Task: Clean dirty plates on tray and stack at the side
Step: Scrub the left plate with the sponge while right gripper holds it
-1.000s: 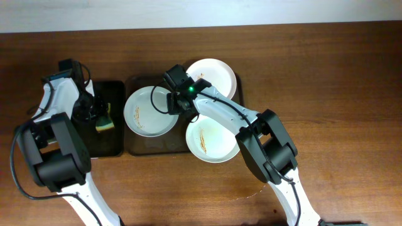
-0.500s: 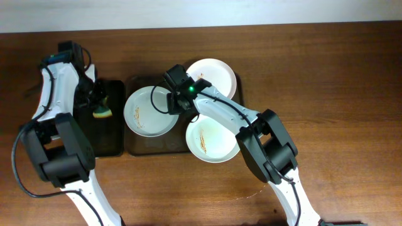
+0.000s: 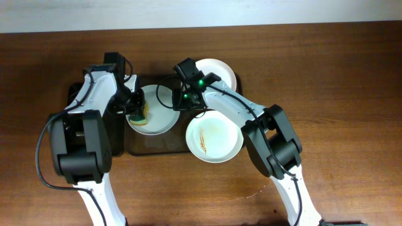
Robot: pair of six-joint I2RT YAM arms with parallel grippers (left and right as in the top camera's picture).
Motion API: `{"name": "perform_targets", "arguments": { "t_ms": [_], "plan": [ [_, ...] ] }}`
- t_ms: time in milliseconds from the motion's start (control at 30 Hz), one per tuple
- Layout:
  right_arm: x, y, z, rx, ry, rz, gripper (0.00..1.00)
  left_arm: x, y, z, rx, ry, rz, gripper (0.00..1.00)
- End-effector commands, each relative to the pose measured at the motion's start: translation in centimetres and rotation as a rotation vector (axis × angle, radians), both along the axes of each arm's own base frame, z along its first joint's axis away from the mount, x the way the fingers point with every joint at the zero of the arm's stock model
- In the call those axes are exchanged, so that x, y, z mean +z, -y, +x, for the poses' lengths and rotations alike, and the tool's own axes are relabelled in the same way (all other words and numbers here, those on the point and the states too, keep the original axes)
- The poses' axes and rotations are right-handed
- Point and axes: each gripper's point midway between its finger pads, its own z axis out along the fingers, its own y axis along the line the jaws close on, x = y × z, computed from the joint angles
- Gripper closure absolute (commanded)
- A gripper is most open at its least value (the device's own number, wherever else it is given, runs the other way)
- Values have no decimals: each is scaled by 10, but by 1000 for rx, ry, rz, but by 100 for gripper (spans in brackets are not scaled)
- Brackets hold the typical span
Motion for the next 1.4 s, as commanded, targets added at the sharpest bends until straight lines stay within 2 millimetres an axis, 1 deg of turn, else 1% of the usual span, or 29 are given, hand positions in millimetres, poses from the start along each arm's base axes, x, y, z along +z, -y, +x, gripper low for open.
{"name": "perform_targets", "arguments": {
  "t_ms": [0,67,100,133,167,233,267,333,367,433,533,600,667,733,767,833,867,900,967,1000,1033,1067,1100,1133,1167,1233,1267,1333,1367],
  "plan": [
    [-3,-7,1,19,2,15,96,-10,25,-22,-12,-50,-12,99],
    [-3,-7,1,19,2,15,96,-12,49,-36,-53,-93,-62,99],
    [-3,-7,1,19,2,15,96,-8,68,-41,-86,-102,-142,99],
    [-3,-7,1,19,2,15,96,-5,80,-42,-121,-96,-205,99],
    [-3,-6,1,19,2,15,96,-4,82,-40,-128,-87,-216,99],
    [-3,-7,1,19,2,15,96,-8,68,-30,-115,-50,-157,99],
    [-3,-6,1,19,2,15,96,-14,30,-6,-15,23,0,99],
    [-3,-6,1,19,2,15,96,-14,-3,10,78,81,135,99],
    [-3,-7,1,19,2,15,96,-12,-27,21,141,130,242,99],
    [-1,-5,2,18,-21,48,96,-7,-49,30,175,176,358,99],
    [3,-4,2,52,-49,115,96,-9,-52,27,174,165,373,99],
    [4,-3,3,72,-45,123,96,-15,-47,15,144,115,352,99],
    [4,-6,1,77,-43,124,96,-21,-36,1,85,58,292,99],
    [4,-7,1,79,-39,126,96,-25,-13,-18,13,-15,162,99],
    [4,-7,2,79,-38,127,96,-24,7,-22,-51,-25,49,99],
    [5,-7,2,80,-37,128,96,-14,47,-20,-184,24,-188,99],
    [5,-7,2,80,-37,128,96,-12,52,-16,-189,42,-213,99],
    [5,-7,2,79,-37,128,96,-12,51,-8,-184,77,-207,99],
    [5,-7,2,79,-38,127,96,-15,35,15,-95,141,-110,99],
    [5,-7,2,79,-38,127,96,-15,22,27,-34,178,-38,99],
    [5,-7,2,79,-37,127,96,-15,12,35,13,202,16,99],
    [5,-7,2,79,-36,127,96,-15,-3,43,84,229,98,99],
    [4,-6,3,76,-33,121,96,-15,-16,45,133,235,162,99],
    [4,-6,3,74,-32,118,96,-15,-25,41,164,223,214,99],
    [4,-6,3,74,-32,118,96,-17,-31,32,167,185,248,99],
    [4,-6,3,74,-32,118,96,-21,-32,10,155,96,263,99],
    [4,-6,3,75,-32,118,96,-23,-33,-5,147,34,269,99],
    [4,-7,2,77,-32,118,96,-24,-28,-32,116,-75,251,99],
    [4,-7,2,76,-32,119,96,-24,-16,-43,44,-118,181,99]
  ]
}}
